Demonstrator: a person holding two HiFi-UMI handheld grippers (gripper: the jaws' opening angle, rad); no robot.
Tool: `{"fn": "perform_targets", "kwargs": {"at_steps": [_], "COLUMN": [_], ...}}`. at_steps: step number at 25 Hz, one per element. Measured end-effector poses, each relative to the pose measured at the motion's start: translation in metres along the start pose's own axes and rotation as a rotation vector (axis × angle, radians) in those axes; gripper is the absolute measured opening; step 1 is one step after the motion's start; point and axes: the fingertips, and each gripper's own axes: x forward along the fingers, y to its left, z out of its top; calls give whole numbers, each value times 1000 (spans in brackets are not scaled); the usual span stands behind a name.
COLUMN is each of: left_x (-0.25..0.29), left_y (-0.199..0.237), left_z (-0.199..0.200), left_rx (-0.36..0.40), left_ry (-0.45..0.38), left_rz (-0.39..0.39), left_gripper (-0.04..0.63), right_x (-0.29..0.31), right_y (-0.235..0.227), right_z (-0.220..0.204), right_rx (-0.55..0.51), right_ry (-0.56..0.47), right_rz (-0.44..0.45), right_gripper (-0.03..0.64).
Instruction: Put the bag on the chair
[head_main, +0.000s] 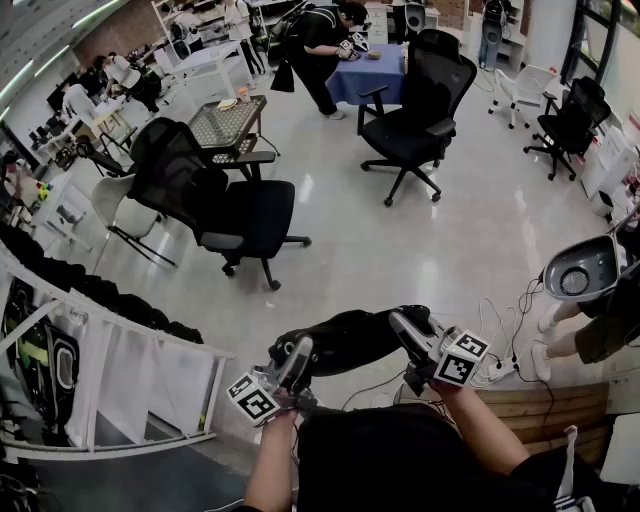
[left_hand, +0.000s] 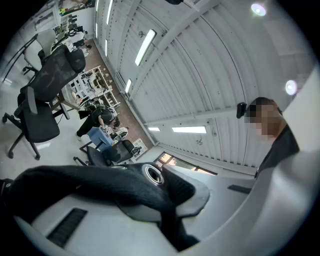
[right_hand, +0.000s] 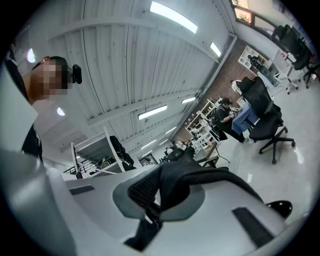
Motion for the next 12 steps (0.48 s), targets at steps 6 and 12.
{"fn": "perform_targets", "kwargs": {"at_steps": [6, 12], "left_x": [5, 25], "left_y": [-4, -13], "left_z": [-4, -9], "left_rx": [4, 38], "left_ry": [-11, 60], "left_rz": [2, -4], "left_gripper": [25, 25], "right_x": [-6, -17], "right_y": [1, -7], "right_z": [3, 16], "right_rx": [-23, 20], "right_ry": [6, 31], "right_rz": [24, 24], "right_gripper": [8, 9]}}
